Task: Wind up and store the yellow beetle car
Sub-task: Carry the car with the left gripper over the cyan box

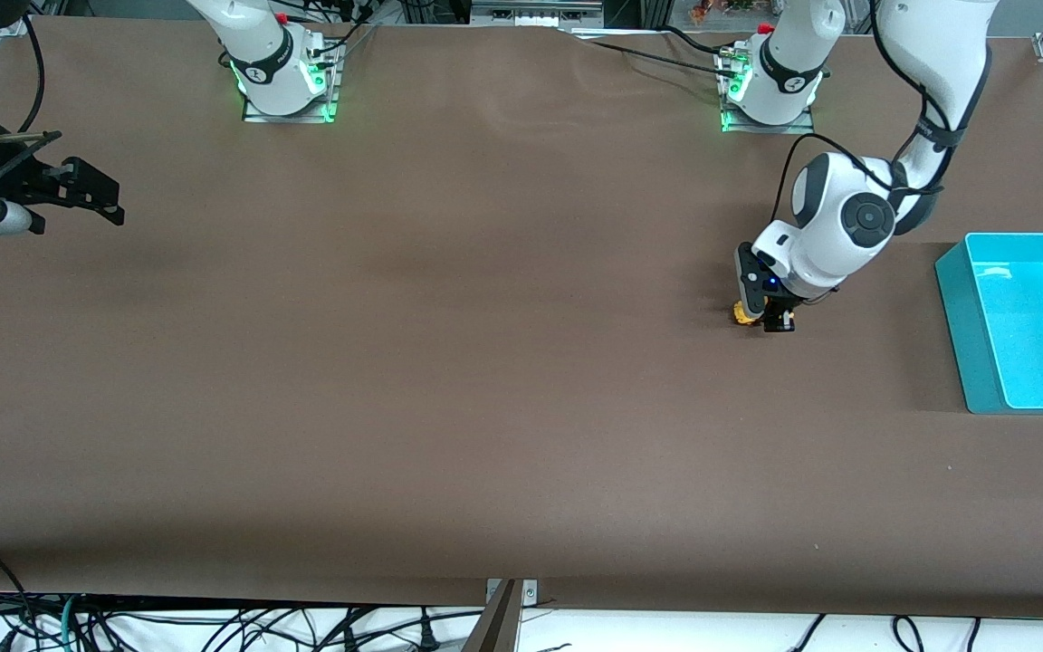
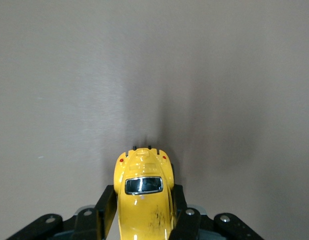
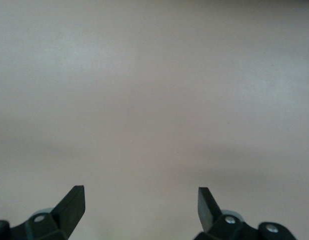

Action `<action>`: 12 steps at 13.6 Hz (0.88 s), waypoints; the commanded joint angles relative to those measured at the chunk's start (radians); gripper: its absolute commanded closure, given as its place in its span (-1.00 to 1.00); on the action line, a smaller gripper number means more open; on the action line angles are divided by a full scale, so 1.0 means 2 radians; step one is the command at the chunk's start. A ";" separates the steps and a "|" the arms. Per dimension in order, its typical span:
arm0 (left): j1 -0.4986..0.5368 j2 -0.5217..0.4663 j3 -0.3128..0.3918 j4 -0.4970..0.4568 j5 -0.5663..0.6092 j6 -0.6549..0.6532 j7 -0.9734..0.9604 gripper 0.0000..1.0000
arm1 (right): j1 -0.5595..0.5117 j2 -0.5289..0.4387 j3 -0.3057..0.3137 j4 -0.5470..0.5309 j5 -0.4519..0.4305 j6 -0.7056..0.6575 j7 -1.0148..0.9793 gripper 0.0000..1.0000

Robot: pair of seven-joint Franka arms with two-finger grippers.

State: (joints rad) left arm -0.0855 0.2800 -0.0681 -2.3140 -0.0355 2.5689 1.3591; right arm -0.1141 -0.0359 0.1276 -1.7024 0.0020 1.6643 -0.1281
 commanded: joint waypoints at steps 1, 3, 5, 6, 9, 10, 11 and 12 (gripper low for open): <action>0.025 -0.033 0.001 0.045 0.012 -0.091 0.011 1.00 | 0.001 0.006 -0.001 0.016 -0.003 -0.012 0.005 -1.00; 0.063 -0.033 0.001 0.081 0.010 -0.136 0.057 1.00 | 0.001 0.006 -0.001 0.016 -0.003 -0.012 0.005 -1.00; 0.112 -0.032 0.001 0.102 0.010 -0.171 0.101 1.00 | 0.001 0.006 -0.001 0.016 -0.003 -0.012 0.005 -1.00; 0.137 -0.033 0.001 0.106 0.011 -0.178 0.127 1.00 | 0.001 0.006 -0.001 0.016 -0.003 -0.012 0.005 -1.00; 0.224 -0.030 0.001 0.117 0.011 -0.191 0.230 1.00 | 0.001 0.006 -0.001 0.016 -0.003 -0.013 0.005 -1.00; 0.252 -0.030 0.001 0.117 0.011 -0.193 0.258 1.00 | 0.001 0.006 -0.001 0.016 -0.003 -0.013 0.005 -1.00; 0.273 -0.030 0.002 0.118 0.011 -0.192 0.290 1.00 | 0.001 0.007 -0.001 0.016 -0.003 -0.014 0.005 -1.00; 0.295 -0.030 0.002 0.122 0.011 -0.192 0.316 1.00 | 0.001 0.007 -0.001 0.016 -0.003 -0.014 0.006 -1.00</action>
State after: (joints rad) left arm 0.4379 0.2160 -0.0497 -2.0967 -0.0342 2.2007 1.8828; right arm -0.1141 -0.0341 0.1273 -1.7008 0.0021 1.6628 -0.1280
